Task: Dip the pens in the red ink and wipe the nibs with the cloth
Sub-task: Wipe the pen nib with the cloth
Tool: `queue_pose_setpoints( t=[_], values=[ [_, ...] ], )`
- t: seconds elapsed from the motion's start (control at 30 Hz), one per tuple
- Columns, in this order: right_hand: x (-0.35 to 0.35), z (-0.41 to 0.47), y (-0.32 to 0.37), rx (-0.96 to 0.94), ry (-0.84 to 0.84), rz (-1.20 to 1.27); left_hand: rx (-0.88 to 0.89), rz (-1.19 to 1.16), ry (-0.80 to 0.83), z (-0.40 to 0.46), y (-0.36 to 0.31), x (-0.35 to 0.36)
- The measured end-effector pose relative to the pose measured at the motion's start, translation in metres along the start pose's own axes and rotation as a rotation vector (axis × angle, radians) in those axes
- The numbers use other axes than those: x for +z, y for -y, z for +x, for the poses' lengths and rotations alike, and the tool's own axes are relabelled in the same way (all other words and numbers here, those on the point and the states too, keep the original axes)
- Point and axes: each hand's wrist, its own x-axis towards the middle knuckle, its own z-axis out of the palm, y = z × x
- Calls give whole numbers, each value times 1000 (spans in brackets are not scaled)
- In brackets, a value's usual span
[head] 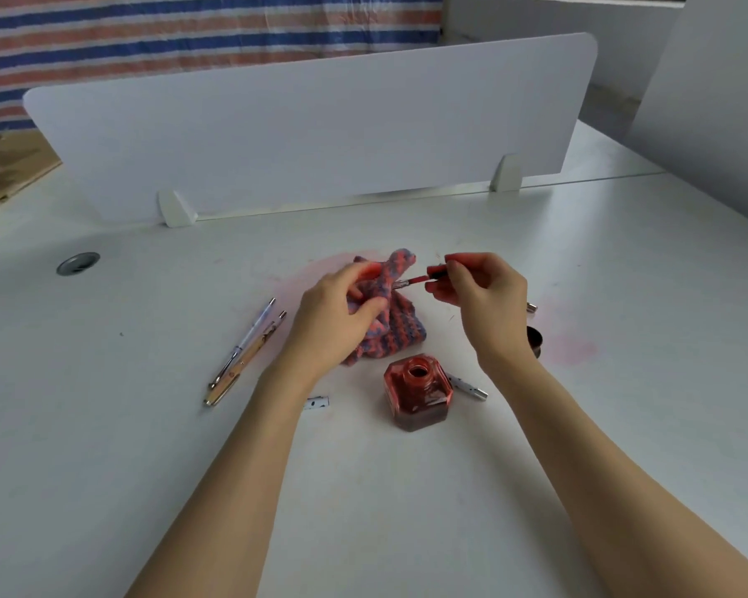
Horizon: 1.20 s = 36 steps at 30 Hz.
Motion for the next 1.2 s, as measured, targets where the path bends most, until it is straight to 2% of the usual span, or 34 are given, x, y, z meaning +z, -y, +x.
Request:
queue_pose_setpoints(
  t=[0.1,0.23,0.4,0.5,0.67,1.0,1.07,1.2],
  values=[
    [2,-1,3,19,40,65,96,217,-70,1,3,8],
    [1,-1,6,-5,118,17,251,302,-185,5,12,12],
    [-9,0,5,-426,294,-652,362,370,-181,6,14,8],
    [-11,1,6,-554,278,-806,393,381,-176,6,12,7],
    [-13,2,14,-492,253,-839,444,412,-197,7,6,5],
    [-21,7,20,-202,333,-820,462,411,-218,8,8,-1],
    [-23,8,22,-188,328,-799,419,392,-246,8,9,-3],
    [-27,10,25,-172,348,-757,208,319,-355,8,5,-7]
  ],
)
